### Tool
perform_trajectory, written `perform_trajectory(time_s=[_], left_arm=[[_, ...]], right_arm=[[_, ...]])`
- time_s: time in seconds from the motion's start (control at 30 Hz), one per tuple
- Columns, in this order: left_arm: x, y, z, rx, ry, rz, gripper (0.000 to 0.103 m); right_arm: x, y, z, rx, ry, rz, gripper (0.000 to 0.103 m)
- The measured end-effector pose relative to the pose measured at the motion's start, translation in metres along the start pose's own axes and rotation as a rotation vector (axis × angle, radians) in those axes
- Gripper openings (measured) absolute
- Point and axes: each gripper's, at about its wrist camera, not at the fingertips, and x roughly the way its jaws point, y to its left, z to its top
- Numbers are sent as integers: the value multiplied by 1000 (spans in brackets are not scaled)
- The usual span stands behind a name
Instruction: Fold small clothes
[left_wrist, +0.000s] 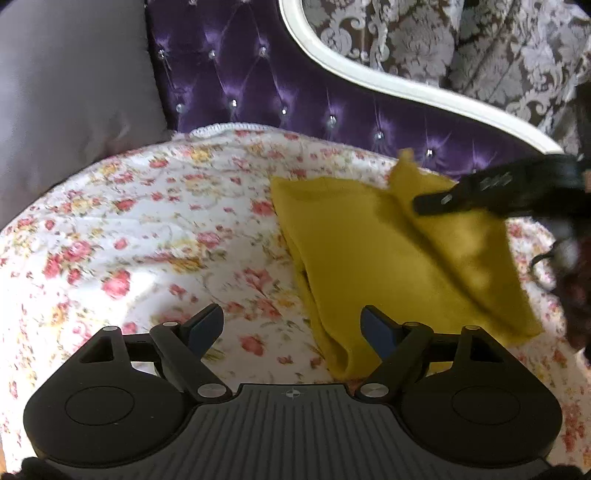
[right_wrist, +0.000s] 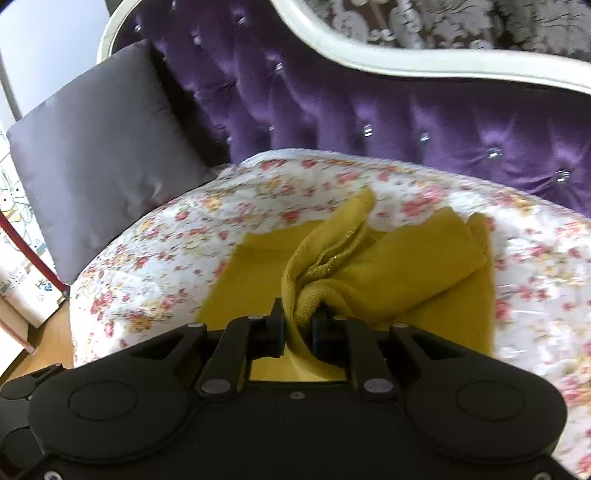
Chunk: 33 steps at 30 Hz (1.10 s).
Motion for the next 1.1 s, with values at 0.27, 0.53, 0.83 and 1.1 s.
perform_trajectory(time_s=[0.27,0.53,0.83,1.1], left_arm=[[-4,15,9,-20,5,-31,81],[-4,20,13,-35,14,-57,81],[0,14,38,-26,11,-139,81],[-2,6,33,2,31,-126,81]], right_arm=[[15,28,-12,-91,-10,103,34],[-33,7,-11,-47,-170,202,34],[-52,-21,-35,-67,-134,71,46],[6,-23,-2,-145,-59,-77,46]])
